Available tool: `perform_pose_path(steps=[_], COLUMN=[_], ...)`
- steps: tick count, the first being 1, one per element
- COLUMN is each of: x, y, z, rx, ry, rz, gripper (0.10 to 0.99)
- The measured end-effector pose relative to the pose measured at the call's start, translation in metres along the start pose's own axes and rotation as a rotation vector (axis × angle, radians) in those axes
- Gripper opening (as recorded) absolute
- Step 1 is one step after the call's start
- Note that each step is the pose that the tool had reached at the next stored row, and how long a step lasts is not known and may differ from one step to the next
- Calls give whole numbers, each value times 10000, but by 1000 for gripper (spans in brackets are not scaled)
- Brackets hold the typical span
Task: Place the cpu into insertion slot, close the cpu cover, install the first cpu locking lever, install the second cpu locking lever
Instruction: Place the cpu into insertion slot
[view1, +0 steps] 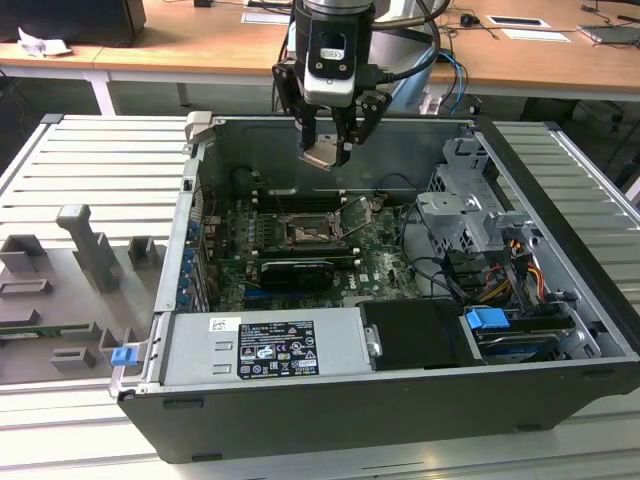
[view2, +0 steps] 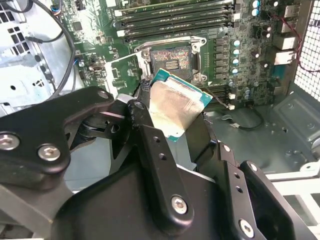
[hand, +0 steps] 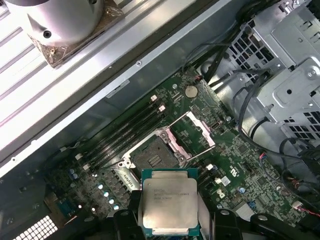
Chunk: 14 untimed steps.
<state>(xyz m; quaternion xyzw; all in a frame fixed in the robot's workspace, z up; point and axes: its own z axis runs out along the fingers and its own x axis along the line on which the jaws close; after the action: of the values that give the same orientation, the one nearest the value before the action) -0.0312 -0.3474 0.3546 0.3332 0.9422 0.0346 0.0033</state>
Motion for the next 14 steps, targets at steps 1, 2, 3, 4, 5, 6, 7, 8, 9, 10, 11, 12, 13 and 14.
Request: perform_pose_path(steps=[1, 2, 3, 4, 5, 6, 7, 8, 9, 10, 11, 12, 13, 14], x=[0, 0, 0, 0, 0, 0, 0, 0, 0, 0, 0, 0, 0, 0], y=[0, 0, 0, 0, 0, 0, -1, -1, -1, -1, -1, -1, -1, -1], z=[1, 2, 3, 3, 5, 6, 7, 9, 9, 10, 12, 13, 15, 18], rx=[-1, -2, -3, -3, -6, -8, -8, -11, -12, -14, -16, -18, -21, -23], ry=[-4, -9, -14, -19, -28, -34, -40, -52, -58, -68, -76, -83, -98, -110], rz=[68, 133, 206, 274, 412, 483, 585, 747, 838, 971, 1097, 1212, 1411, 1602], gripper=[529, 529, 529, 529, 529, 529, 529, 529, 529, 529, 529, 529, 529, 529])
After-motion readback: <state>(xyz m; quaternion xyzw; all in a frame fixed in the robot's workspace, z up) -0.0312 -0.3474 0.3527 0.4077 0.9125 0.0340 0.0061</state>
